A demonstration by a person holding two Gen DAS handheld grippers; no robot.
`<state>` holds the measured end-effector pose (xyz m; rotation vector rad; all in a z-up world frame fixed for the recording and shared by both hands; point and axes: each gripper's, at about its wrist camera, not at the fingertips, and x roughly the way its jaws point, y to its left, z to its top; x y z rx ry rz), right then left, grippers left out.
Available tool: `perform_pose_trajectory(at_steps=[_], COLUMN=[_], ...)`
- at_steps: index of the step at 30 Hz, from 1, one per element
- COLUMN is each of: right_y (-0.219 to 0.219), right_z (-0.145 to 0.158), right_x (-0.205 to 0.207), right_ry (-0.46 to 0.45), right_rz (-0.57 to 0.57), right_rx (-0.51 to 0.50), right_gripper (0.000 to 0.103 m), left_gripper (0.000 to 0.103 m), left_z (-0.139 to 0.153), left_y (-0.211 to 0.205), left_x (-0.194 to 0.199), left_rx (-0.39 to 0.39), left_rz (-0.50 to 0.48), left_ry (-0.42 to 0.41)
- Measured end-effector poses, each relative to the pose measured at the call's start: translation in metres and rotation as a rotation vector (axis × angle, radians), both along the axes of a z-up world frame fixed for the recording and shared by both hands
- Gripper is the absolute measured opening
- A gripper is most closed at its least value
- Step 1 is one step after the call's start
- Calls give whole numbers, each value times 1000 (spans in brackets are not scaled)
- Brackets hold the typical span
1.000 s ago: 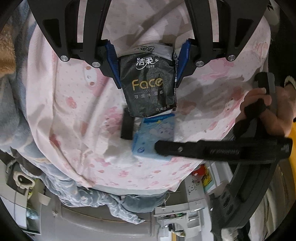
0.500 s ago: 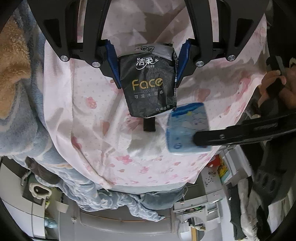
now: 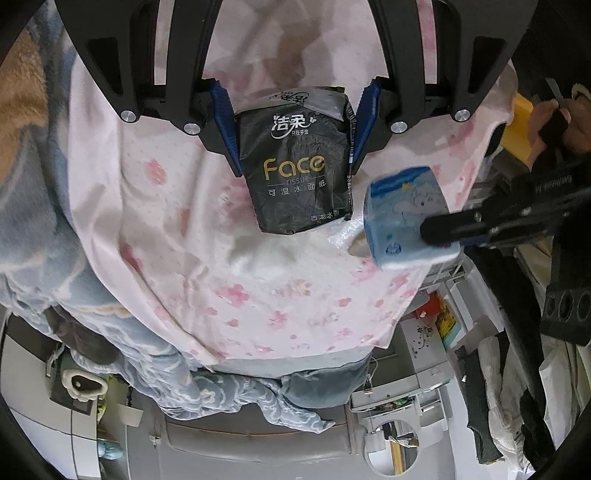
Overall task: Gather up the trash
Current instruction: 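Carry the blue packet in the left tool and black packet in the right tool to the bin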
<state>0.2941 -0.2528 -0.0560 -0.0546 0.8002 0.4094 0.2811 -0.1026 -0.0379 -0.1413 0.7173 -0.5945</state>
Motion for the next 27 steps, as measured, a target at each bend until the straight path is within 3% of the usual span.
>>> perform_pose_trajectory(at_steps=[16, 27], right_y=[98, 165], right_z=[22, 30], right_x=[18, 24], right_ry=[-29, -38], right_rz=[63, 130], right_rx=[23, 22], right_gripper=[56, 56], left_gripper=[12, 12], left_z=[10, -1], left_y=[87, 148], left_x=[-21, -36], left_rx=[48, 90], left_rz=[81, 166], left_ry=[-4, 55])
